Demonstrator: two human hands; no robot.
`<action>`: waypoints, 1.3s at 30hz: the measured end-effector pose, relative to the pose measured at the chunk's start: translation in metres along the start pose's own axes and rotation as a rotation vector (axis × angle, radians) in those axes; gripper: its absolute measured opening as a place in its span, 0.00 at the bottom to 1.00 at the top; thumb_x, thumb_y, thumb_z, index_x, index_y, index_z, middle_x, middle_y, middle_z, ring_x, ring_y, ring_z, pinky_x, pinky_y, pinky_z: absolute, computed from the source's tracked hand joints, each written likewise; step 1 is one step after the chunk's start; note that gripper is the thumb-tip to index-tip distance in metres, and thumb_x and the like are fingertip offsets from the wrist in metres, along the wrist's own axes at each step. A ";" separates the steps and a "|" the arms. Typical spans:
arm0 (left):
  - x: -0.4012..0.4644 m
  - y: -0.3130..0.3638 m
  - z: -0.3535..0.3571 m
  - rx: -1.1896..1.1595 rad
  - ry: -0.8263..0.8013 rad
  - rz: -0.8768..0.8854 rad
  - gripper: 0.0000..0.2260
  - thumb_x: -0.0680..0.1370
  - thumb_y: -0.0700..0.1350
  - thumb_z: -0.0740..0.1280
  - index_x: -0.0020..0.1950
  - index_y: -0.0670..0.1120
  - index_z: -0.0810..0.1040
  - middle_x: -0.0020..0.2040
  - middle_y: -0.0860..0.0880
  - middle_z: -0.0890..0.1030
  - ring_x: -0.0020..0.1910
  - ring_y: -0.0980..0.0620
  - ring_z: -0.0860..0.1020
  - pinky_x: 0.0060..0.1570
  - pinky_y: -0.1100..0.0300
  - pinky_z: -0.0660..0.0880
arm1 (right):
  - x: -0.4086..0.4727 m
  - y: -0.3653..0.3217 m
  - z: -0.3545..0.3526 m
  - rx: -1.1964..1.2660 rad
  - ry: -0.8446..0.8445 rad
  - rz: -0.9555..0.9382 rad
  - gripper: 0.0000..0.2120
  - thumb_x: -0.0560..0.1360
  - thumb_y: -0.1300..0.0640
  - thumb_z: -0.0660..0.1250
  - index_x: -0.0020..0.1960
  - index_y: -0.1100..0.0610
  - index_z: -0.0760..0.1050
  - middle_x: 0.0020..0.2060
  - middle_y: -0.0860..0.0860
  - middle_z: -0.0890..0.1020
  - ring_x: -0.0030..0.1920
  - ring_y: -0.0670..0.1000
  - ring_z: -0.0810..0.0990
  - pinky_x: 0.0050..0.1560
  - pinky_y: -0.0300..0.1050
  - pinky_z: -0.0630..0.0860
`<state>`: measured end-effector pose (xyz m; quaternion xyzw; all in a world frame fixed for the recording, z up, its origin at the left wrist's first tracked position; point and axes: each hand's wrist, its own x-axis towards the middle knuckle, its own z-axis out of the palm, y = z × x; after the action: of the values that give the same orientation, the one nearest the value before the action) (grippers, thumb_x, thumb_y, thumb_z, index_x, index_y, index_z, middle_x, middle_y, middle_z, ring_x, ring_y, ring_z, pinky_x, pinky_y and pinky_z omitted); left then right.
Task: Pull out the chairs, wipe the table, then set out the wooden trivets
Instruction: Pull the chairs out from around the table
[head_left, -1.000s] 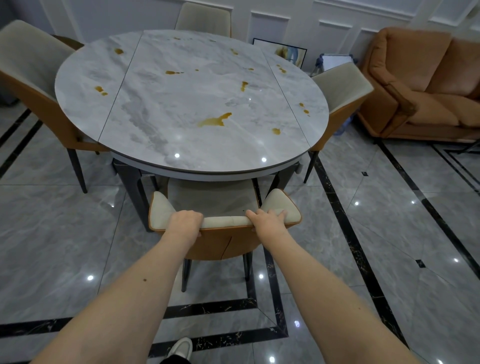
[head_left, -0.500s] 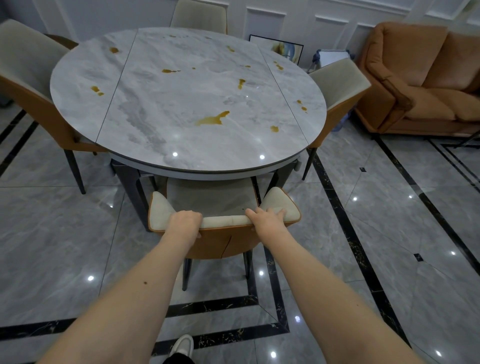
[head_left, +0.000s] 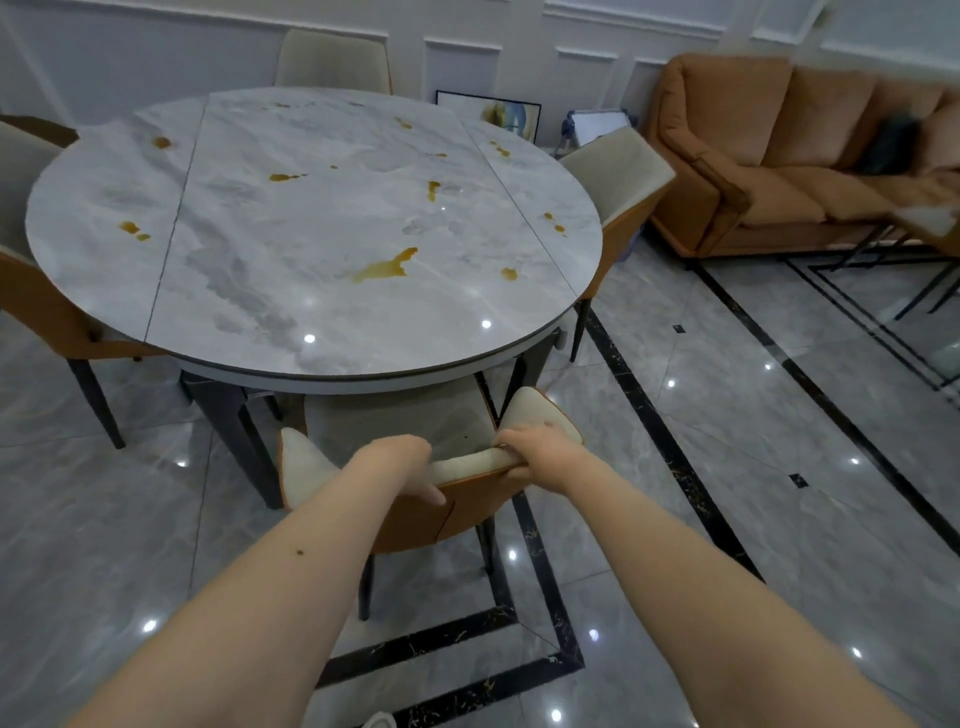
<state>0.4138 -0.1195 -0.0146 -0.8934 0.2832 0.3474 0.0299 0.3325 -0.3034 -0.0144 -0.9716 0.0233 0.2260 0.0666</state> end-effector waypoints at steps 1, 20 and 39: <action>0.004 0.006 -0.007 -0.056 0.009 0.028 0.29 0.73 0.61 0.67 0.68 0.46 0.69 0.63 0.48 0.74 0.60 0.46 0.74 0.60 0.52 0.72 | -0.003 0.009 0.000 0.038 0.027 0.022 0.23 0.76 0.48 0.66 0.69 0.48 0.66 0.63 0.50 0.74 0.65 0.55 0.71 0.71 0.55 0.61; 0.157 0.281 -0.113 -0.063 0.245 0.274 0.17 0.79 0.55 0.61 0.60 0.44 0.73 0.58 0.45 0.77 0.56 0.46 0.76 0.54 0.54 0.72 | -0.058 0.302 -0.060 0.197 0.227 0.429 0.26 0.76 0.52 0.67 0.72 0.52 0.65 0.67 0.52 0.71 0.66 0.55 0.71 0.65 0.49 0.70; 0.399 0.457 -0.283 -0.213 0.372 0.156 0.14 0.79 0.52 0.62 0.59 0.45 0.74 0.57 0.46 0.78 0.55 0.47 0.77 0.51 0.56 0.73 | 0.110 0.594 -0.204 0.146 0.299 0.201 0.25 0.77 0.55 0.66 0.72 0.54 0.65 0.68 0.52 0.71 0.68 0.54 0.69 0.68 0.50 0.67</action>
<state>0.5824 -0.7667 0.0108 -0.9157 0.3137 0.2059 -0.1441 0.4758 -0.9217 0.0479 -0.9797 0.1461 0.0825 0.1099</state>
